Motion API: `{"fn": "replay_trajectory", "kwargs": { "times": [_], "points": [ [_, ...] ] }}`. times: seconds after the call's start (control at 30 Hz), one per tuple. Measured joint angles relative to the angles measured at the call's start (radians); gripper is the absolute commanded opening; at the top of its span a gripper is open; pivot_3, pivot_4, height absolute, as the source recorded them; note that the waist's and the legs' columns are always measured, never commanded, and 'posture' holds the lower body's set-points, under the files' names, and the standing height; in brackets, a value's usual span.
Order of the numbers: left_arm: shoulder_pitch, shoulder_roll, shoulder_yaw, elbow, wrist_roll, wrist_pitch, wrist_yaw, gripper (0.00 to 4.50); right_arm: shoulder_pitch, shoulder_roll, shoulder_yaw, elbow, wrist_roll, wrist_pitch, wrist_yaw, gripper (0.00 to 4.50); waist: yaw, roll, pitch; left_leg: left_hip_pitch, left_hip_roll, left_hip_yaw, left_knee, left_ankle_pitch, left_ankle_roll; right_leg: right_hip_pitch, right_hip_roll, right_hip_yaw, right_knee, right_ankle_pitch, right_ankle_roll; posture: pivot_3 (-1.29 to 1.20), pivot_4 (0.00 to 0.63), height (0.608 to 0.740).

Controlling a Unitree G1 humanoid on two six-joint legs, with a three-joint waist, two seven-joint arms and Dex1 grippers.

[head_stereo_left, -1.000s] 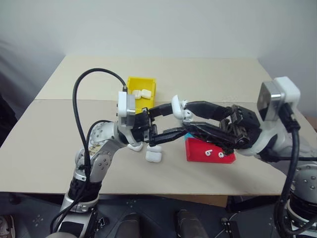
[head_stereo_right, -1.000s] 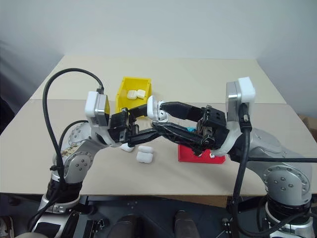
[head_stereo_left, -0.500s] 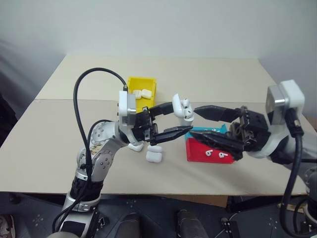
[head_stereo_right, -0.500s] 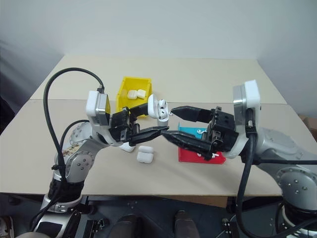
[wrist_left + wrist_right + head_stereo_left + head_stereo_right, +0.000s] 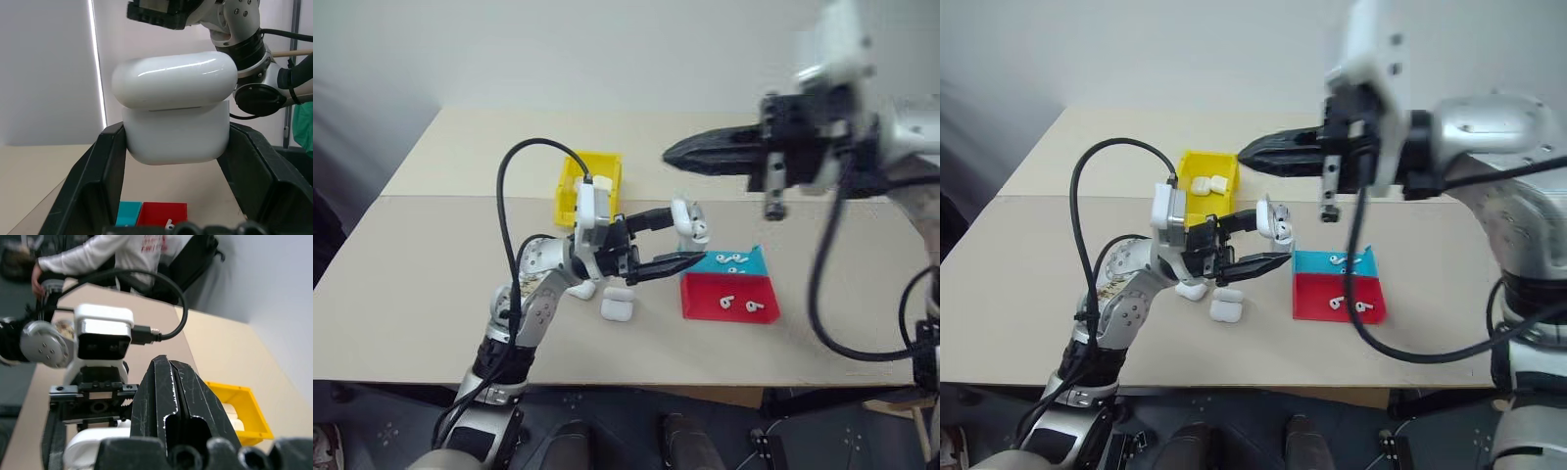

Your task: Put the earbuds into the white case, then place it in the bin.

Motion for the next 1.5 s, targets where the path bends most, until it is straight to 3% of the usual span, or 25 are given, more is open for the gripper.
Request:
{"fn": "replay_trajectory", "kwargs": {
  "times": [0.23, 0.4, 0.6, 0.77, 0.93, 1.17, 1.3, 1.5],
  "points": [
    [0.001, -0.005, 0.003, 0.000, 0.008, -0.001, 0.019, 2.78, -0.016, -0.006, 0.099, -0.022, -0.173, -0.089, 0.162, 0.05, 0.012, 0.000, 0.000, -0.011, -0.001, -0.002, 0.002, 0.000, 0.000, -0.008, -0.002, -0.003, 0.000, 0.001, 0.001, 0.00, 0.150, 0.740],
    [0.020, 0.004, 0.006, -0.002, 0.023, 0.000, 0.038, 2.78, 0.065, -0.073, 0.056, -0.026, -0.219, -0.181, 0.270, 0.05, 0.015, 0.000, 0.000, -0.010, -0.001, -0.002, 0.002, 0.000, 0.000, -0.008, -0.002, -0.003, 0.001, 0.002, 0.001, 0.00, 0.150, 0.740],
    [0.020, 0.010, 0.016, -0.017, 0.022, 0.000, 0.048, 2.78, 0.098, -0.083, -0.006, -0.027, -0.243, -0.196, 0.273, 0.05, 0.008, 0.001, 0.000, -0.007, -0.001, -0.002, 0.002, 0.000, 0.000, -0.008, -0.001, -0.002, 0.004, 0.002, 0.000, 0.00, 0.150, 0.740],
    [0.026, 0.008, 0.033, -0.048, 0.041, -0.003, 0.102, 2.78, 0.146, -0.014, -0.178, -0.034, -0.106, 0.023, 0.087, 0.05, 0.005, 0.001, 0.000, -0.007, -0.001, -0.003, 0.004, 0.000, 0.000, -0.007, -0.001, -0.001, 0.007, 0.002, 0.000, 0.00, 0.150, 0.740],
    [0.020, -0.026, 0.125, -0.042, 0.129, 0.003, 0.362, 2.78, 0.316, 0.040, -0.365, -0.096, 0.041, 0.288, -0.169, 0.05, 0.013, 0.001, 0.000, -0.006, -0.001, -0.006, 0.005, 0.000, 0.000, -0.007, -0.002, 0.000, 0.009, 0.002, 0.000, 0.00, 0.150, 0.740],
    [-0.088, -0.040, 0.186, 0.175, 0.379, -0.001, 0.732, 2.78, 0.424, 0.130, -0.342, -0.249, 0.043, 0.374, -0.407, 0.05, 0.007, 0.001, 0.000, -0.005, -0.002, -0.006, 0.006, 0.001, 0.000, -0.007, -0.001, 0.001, 0.012, 0.002, 0.000, 0.00, 0.150, 0.740],
    [-0.161, -0.058, 0.177, 0.365, 0.481, 0.004, 0.859, 2.78, 0.424, 0.176, -0.279, -0.271, 0.008, 0.373, -0.486, 0.05, 0.005, 0.001, 0.000, -0.006, -0.003, -0.004, 0.007, 0.001, 0.000, -0.007, -0.001, 0.000, 0.012, 0.002, 0.000, 0.00, 0.150, 0.740],
    [-0.364, -0.092, 0.184, 0.712, 0.524, 0.000, 0.965, 2.78, 0.428, 0.206, -0.248, -0.294, -0.010, 0.370, -0.526, 0.05, 0.012, 0.001, 0.000, -0.010, -0.003, -0.004, 0.007, 0.001, 0.000, -0.008, -0.001, -0.003, 0.010, 0.002, 0.000, 0.00, 0.150, 0.740]
  ]
}}
